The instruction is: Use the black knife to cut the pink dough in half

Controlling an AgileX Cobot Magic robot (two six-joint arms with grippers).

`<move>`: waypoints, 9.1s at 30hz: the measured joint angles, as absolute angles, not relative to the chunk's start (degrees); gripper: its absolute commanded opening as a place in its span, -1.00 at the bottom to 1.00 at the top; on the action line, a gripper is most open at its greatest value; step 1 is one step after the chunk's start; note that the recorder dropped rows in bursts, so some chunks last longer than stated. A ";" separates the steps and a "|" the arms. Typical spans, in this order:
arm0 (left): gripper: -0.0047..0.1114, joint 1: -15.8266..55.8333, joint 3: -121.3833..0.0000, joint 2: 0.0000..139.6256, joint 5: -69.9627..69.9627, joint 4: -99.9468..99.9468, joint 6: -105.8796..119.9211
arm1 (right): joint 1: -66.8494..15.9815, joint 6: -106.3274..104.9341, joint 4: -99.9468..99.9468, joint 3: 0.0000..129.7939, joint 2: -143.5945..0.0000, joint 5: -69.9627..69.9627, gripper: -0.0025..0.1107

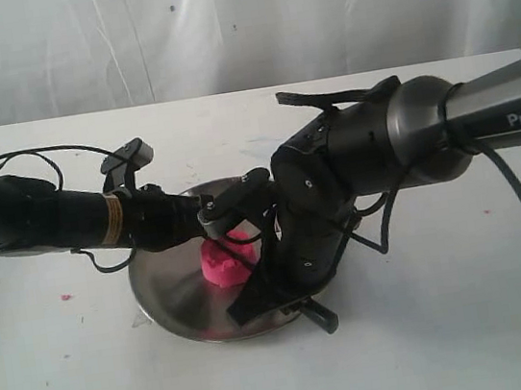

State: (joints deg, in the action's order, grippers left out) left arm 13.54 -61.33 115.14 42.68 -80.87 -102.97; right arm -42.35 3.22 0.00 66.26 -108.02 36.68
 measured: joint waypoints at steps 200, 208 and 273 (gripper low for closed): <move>-0.92 9.23 -66.87 107.95 49.67 -94.29 -109.17 | -42.35 2.43 0.00 71.70 -112.25 46.40 -0.96; -0.92 9.23 -66.87 107.95 49.77 -94.29 -109.17 | -42.35 -2.20 -6.08 71.70 -112.25 46.96 -0.96; -0.92 9.23 -65.40 81.12 48.60 -99.33 -113.68 | -41.83 54.15 5.99 44.28 -92.10 3.15 -0.96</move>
